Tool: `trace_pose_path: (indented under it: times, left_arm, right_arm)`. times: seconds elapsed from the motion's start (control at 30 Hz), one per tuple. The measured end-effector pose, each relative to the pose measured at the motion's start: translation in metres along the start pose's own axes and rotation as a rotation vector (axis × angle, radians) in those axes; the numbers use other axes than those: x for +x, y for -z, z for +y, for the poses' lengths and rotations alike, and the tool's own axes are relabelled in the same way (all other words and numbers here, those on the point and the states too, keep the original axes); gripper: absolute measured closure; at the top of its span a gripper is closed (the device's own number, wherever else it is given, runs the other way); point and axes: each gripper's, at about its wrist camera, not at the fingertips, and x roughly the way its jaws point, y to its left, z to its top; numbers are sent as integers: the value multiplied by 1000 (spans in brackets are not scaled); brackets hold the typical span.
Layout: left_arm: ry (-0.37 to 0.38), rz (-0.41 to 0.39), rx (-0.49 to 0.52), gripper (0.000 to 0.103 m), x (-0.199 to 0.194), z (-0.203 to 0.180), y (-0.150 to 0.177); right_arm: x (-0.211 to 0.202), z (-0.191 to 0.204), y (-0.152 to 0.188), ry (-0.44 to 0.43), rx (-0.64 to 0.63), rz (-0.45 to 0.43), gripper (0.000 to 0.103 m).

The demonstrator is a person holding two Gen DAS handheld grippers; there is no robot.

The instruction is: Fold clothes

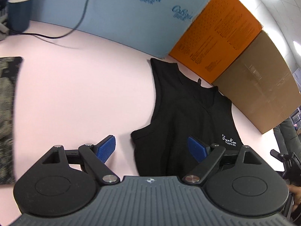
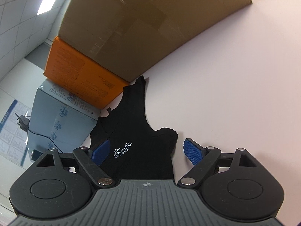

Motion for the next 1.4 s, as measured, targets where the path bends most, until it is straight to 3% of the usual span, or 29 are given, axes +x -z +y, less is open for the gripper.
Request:
trace_pose_path:
  times: [0.07,0.1,0.13,0.17,0.2,0.23,0.4,0.5,0.67,0.7,0.73,0.8,0.83,0.87,1.03,1.13,1.23,1.27,1.4]
  left_arm:
    - [12,14,10,29,8,1,-1]
    - [18,21,15,43,12,1,-1]
    - [23,31,19,67,16,3,-2]
    - [19,40,20,81,20,5,-3]
    - [18,54,13,99,24,9,-5]
    - [21,62,2,99,26,13,-9]
    - [-35,20,57,99,19,24,-40]
    - [-128,78,116,98,27,30,-49]
    - [-122,105,144,88,29,35,-44]
    - [-112,103,134,79,27,37,-44]
    - [-107,96,129,63,24,38,-44]
    - [-144,65,135,36,16,40,-47]
    - [-161,44,151,32,11,40,-49]
    - [-178,23,167,32,6,40,-52]
    - [-226,-36,259,32,-2,32,-92]
    - [-198,-126,292,32,2,15,-119]
    - [-169,-161,339,31,28,-4,-131]
    - [-165,-154,346,32,39,-10,-134]
    - [-99,-43,389,32,78,-31,-155]
  right_arm:
    - [6,-2,2,-2,4,8,21]
    - [9,-2,3,-6,-1,6,23]
    - [11,-1,3,-3,-9,5,35]
    - [13,-1,3,1,-17,4,69]
    - [16,-1,2,9,-23,17,87]
    - [18,0,2,29,-34,21,99]
    - [7,15,-6,-18,-68,-47,99]
    - [14,10,-8,77,-92,1,99]
    - [12,-8,-3,115,-21,-1,99]
    - [11,-11,-3,111,-8,-4,98]
    - [8,-12,-3,107,1,-12,95]
    - [0,-7,-6,119,-26,-42,82]
    - [-4,-4,-8,125,-46,-58,72]
    - [-7,0,-13,125,-71,-66,63]
    - [-1,28,-53,139,-232,-34,58]
    - [17,53,-61,127,-379,-26,39]
    - [50,74,-59,152,-538,-14,38]
    - [61,81,-59,164,-580,-16,38]
    - [100,91,-85,112,-528,48,38]
